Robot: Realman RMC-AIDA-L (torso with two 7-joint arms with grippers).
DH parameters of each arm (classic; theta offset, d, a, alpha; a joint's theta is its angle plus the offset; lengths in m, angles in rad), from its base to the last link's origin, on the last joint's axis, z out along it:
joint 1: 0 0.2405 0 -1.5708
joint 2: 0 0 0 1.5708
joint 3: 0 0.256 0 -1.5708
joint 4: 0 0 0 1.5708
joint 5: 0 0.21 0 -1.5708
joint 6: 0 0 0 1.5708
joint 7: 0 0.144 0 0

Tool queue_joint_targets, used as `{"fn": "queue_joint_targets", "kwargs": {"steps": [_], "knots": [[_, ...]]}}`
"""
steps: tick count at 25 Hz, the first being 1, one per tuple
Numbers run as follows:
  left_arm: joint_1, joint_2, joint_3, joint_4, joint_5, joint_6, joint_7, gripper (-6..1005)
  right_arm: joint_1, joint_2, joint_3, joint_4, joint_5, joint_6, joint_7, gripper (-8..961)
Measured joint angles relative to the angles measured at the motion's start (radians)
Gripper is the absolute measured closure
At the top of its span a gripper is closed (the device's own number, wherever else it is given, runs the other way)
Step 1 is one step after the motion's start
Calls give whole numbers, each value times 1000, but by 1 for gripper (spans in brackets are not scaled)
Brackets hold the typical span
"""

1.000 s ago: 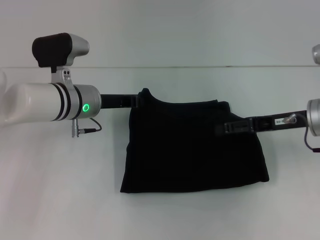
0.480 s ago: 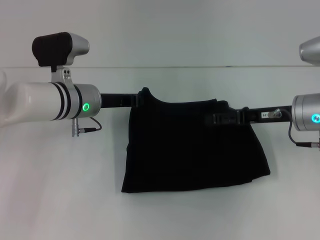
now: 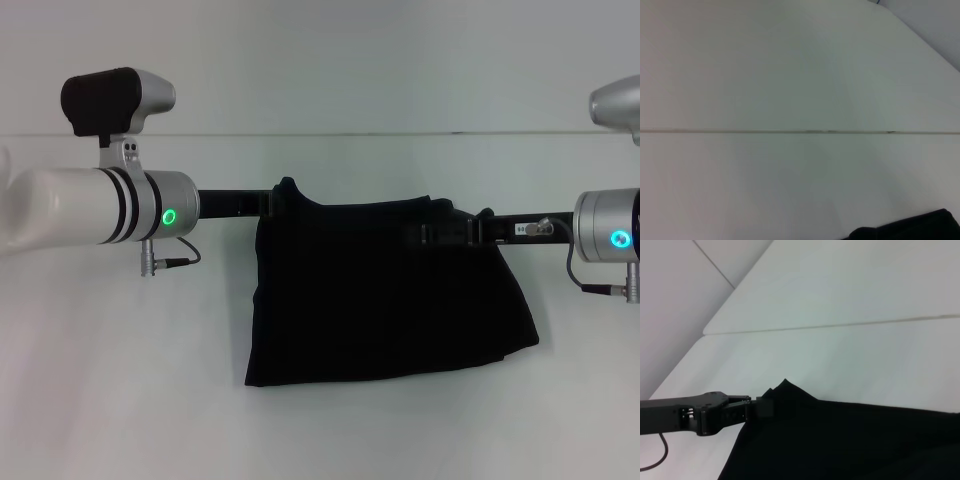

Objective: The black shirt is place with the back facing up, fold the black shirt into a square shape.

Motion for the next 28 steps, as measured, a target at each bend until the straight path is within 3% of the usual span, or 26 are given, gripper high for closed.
{"fn": "queue_joint_targets", "kwargs": {"steps": [15,28], "knots": [[1,7,0,-1,0,0,3,993,-7,13,-2,6,-1,44,8,59],[-1,14,0,-3,0,1,1,991,-12,-12,-21,6,-4,36,59,58]]}}
